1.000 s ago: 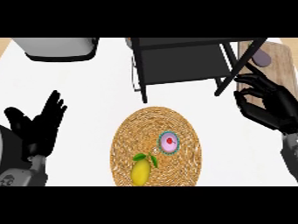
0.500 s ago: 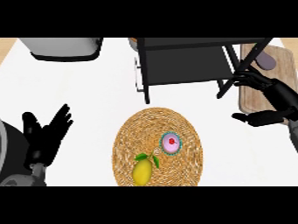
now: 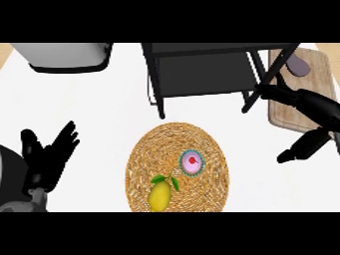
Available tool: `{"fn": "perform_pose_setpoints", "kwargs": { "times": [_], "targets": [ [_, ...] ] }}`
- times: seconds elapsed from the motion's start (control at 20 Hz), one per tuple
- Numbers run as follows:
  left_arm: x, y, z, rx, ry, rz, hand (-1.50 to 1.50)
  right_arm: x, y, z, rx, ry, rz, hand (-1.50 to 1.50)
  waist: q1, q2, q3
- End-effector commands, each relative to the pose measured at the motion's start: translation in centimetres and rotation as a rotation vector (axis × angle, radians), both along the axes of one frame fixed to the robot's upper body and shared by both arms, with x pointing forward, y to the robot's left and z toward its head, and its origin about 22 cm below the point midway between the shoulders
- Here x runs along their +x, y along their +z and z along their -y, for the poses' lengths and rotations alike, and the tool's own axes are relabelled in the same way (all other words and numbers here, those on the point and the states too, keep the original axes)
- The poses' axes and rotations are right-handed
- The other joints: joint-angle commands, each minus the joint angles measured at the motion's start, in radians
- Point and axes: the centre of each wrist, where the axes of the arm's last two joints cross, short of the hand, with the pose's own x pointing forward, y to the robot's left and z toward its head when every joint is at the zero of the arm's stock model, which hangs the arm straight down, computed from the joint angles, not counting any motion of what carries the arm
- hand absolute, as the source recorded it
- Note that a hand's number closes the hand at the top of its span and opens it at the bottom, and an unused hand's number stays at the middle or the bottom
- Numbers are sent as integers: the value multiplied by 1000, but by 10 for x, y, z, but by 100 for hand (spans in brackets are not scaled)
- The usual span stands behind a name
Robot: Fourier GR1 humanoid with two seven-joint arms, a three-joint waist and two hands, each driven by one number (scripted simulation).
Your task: Pick the cupcake from the placemat and place it in the tiered shelf
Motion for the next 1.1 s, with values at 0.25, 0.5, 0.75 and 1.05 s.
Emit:
{"fn": "perform_pose_setpoints", "kwargs": {
  "times": [0.25, 0.5, 0.75, 1.05],
  "targets": [
    [0, -16, -20, -4, 28, -8, 0, -22, 44, -101, -159, 22, 67, -150, 2, -13, -15],
    [10, 4, -12, 6, 3, -6, 0, -37, 61, -142, -268, -57, 100, -150, 16, -13, -13],
    [4, -11, -5, -14, -3, 6, 0, -49, 49, -167, -373, -50, 25, -150, 17, -8, -13],
    [1, -2, -2, -10, -3, 5, 0, -53, 32, -187, -480, -12, 35, -150, 23, -8, -12]
  ]
}}
